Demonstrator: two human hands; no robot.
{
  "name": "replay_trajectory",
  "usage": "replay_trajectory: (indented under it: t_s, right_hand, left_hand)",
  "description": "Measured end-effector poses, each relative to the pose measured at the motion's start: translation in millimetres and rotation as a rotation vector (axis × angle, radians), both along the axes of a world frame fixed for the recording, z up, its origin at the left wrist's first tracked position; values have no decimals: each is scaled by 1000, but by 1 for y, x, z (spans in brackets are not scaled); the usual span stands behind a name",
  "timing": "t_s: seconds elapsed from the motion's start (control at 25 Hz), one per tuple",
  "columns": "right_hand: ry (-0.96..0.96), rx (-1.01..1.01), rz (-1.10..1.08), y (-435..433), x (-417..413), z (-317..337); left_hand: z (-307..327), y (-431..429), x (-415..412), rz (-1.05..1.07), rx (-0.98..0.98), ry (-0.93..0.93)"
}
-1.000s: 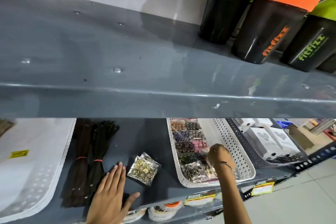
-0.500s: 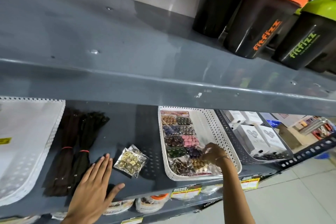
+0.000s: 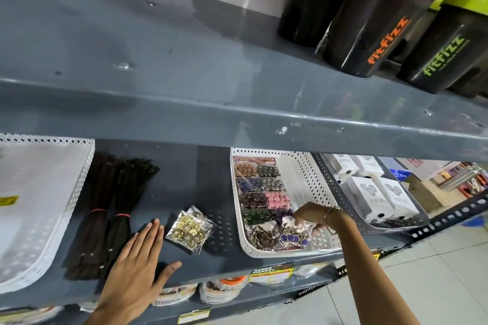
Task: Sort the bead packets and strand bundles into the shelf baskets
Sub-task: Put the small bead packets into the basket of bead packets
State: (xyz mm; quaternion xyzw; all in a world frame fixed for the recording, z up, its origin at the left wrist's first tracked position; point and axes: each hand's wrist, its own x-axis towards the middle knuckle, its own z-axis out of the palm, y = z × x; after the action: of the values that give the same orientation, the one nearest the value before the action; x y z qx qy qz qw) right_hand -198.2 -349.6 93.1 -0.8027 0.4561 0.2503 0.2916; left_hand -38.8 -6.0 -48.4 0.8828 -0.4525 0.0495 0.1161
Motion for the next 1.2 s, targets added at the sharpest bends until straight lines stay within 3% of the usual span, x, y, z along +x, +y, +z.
replay_trajectory:
  t_s: [0.16, 0.32, 0.52, 0.64, 0.76, 0.96, 1.12, 1.2]
  right_hand:
    - [-171, -26, 64, -6, -5, -8]
    - [-147, -130, 218, 6, -14, -2]
    - [-733, -456, 243, 105, 24, 28]
    - [-476, -437, 453, 185, 75, -3]
    - [-315, -441, 436, 211, 102, -34]
    - [-333, -501, 469, 218, 108, -40]
    - [-576, -636, 442, 199, 96, -5]
    - [-607, -672, 376, 161, 80, 17]
  left_hand:
    - [0, 0, 0, 10, -4, -7]
    - [1, 0, -1, 16, -5, -2]
    - [6, 0, -4, 28, -8, 17]
    - [9, 0, -4, 21, -44, 75]
    - [10, 1, -4, 22, -43, 97]
    - [7, 1, -2, 18, -25, 107]
    - [2, 0, 0, 14, 4, 105]
    - [0, 0, 0, 8, -19, 58]
